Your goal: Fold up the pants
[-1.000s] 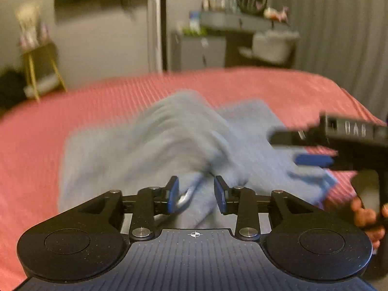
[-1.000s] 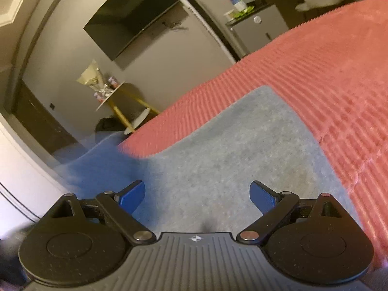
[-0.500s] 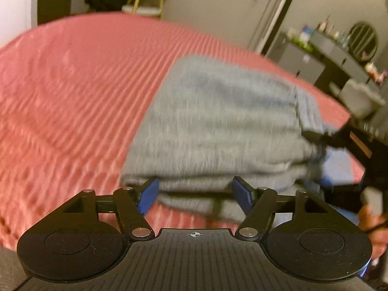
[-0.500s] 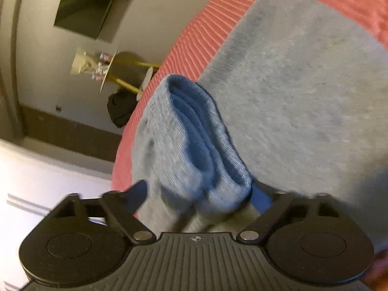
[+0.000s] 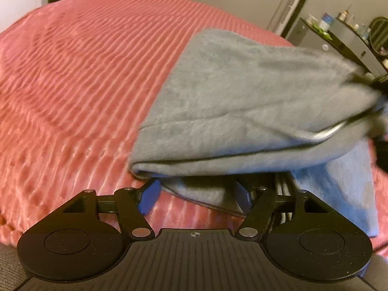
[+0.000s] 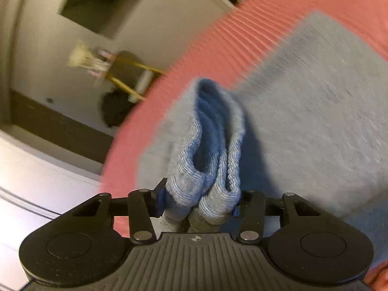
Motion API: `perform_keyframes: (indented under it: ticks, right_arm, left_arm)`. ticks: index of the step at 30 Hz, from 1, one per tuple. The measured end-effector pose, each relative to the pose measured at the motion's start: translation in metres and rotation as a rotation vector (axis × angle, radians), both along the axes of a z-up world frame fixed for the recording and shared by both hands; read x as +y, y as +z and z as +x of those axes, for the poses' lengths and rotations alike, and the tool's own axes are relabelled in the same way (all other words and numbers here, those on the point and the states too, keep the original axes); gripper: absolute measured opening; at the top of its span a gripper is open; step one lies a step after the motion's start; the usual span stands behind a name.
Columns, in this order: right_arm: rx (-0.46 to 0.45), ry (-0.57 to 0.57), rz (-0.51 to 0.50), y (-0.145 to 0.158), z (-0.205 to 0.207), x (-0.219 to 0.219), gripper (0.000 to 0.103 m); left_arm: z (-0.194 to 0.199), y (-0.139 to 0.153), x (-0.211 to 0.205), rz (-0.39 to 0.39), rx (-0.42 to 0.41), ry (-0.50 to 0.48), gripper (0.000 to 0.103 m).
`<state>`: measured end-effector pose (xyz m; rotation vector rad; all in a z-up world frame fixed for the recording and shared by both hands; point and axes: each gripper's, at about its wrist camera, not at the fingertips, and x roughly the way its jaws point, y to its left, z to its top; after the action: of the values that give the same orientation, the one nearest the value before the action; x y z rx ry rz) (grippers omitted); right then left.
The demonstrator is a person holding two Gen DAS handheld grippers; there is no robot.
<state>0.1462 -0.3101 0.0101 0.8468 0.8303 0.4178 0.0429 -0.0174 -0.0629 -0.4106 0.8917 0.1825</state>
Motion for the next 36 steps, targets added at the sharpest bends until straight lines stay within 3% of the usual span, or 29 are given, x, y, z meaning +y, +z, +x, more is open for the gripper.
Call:
perform_keyframes:
  ticks: [5, 8, 12, 17, 22, 29, 30, 32, 36]
  right_arm:
    - [-0.147, -0.045, 0.101, 0.041, -0.023, -0.022, 0.044]
    - [-0.136, -0.079, 0.092, 0.042, -0.025, -0.042, 0.044]
    - [-0.043, -0.158, 0.064, 0.01, -0.031, -0.07, 0.044]
    - [0.062, -0.25, 0.055, -0.036, -0.032, -0.097, 0.044]
    - [0.127, -0.248, 0.086, -0.06, -0.025, -0.098, 0.065]
    - [0.153, -0.216, 0.198, -0.078, -0.012, -0.104, 0.072]
    - [0.155, -0.215, 0.197, -0.077, -0.01, -0.103, 0.072]
    - [0.143, -0.21, 0.148, -0.075, -0.008, -0.099, 0.052]
    - [0.079, -0.188, 0.035, -0.045, -0.014, -0.084, 0.045]
  left_arm:
    - [-0.005, 0.005, 0.001, -0.006, -0.056, 0.003, 0.061]
    - [-0.008, 0.008, -0.001, 0.001, -0.088, -0.011, 0.053]
    - [-0.014, 0.013, 0.0, -0.045, -0.126, -0.045, 0.052]
    - [-0.016, 0.015, -0.003, -0.07, -0.12, -0.099, 0.059]
    - [-0.016, 0.016, -0.006, -0.08, -0.096, -0.123, 0.062]
    - [-0.024, 0.02, -0.028, -0.077, -0.133, -0.299, 0.068]
    - [-0.023, 0.019, -0.031, -0.078, -0.133, -0.316, 0.069]
    - [-0.019, 0.015, -0.035, -0.089, -0.12, -0.335, 0.069]
    - [-0.006, 0.004, -0.04, -0.026, -0.063, -0.309, 0.068]
